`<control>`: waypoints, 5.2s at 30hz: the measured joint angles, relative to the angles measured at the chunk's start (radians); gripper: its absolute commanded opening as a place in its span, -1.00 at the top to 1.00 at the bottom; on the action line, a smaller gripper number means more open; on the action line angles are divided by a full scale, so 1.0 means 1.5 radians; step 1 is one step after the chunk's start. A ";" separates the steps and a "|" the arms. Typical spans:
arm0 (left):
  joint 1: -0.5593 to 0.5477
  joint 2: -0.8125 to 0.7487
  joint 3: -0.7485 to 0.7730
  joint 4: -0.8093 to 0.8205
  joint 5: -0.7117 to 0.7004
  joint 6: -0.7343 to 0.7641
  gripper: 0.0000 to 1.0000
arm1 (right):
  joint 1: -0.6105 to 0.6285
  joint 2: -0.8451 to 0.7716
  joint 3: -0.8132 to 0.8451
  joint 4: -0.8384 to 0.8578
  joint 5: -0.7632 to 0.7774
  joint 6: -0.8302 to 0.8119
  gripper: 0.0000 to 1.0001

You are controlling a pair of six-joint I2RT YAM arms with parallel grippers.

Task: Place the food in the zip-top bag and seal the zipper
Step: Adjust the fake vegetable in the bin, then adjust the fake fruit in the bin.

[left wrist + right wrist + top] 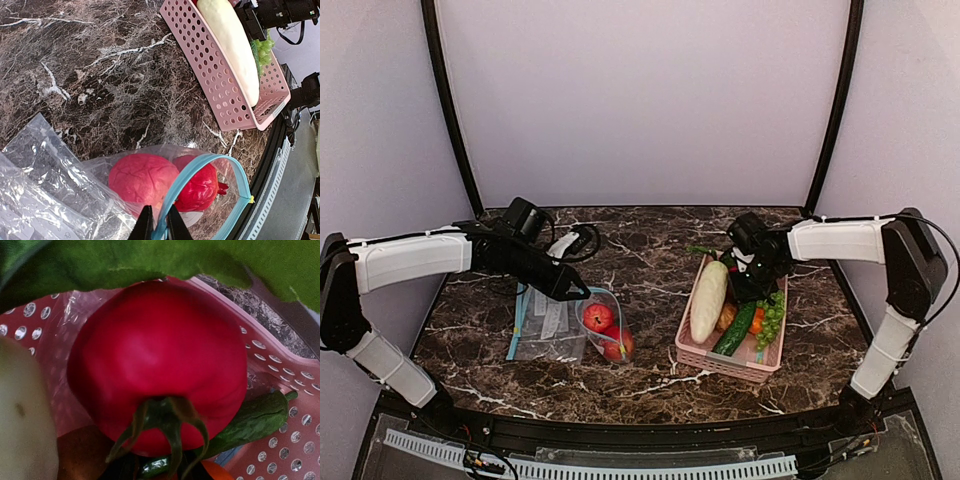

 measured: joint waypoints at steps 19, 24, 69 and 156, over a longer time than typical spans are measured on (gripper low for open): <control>0.000 0.000 0.000 0.000 0.000 0.000 0.80 | 0.000 0.062 -0.003 0.057 0.003 0.028 0.69; 0.000 0.000 0.000 0.000 0.000 0.000 0.80 | 0.000 0.045 -0.015 0.062 -0.005 0.042 0.87; 0.000 0.000 0.000 -0.001 -0.001 -0.001 0.81 | 0.033 -0.364 -0.128 -0.025 0.147 0.174 0.95; 0.000 0.000 0.000 -0.003 -0.003 -0.005 0.81 | 0.083 -0.264 -0.149 -0.053 0.070 0.150 0.64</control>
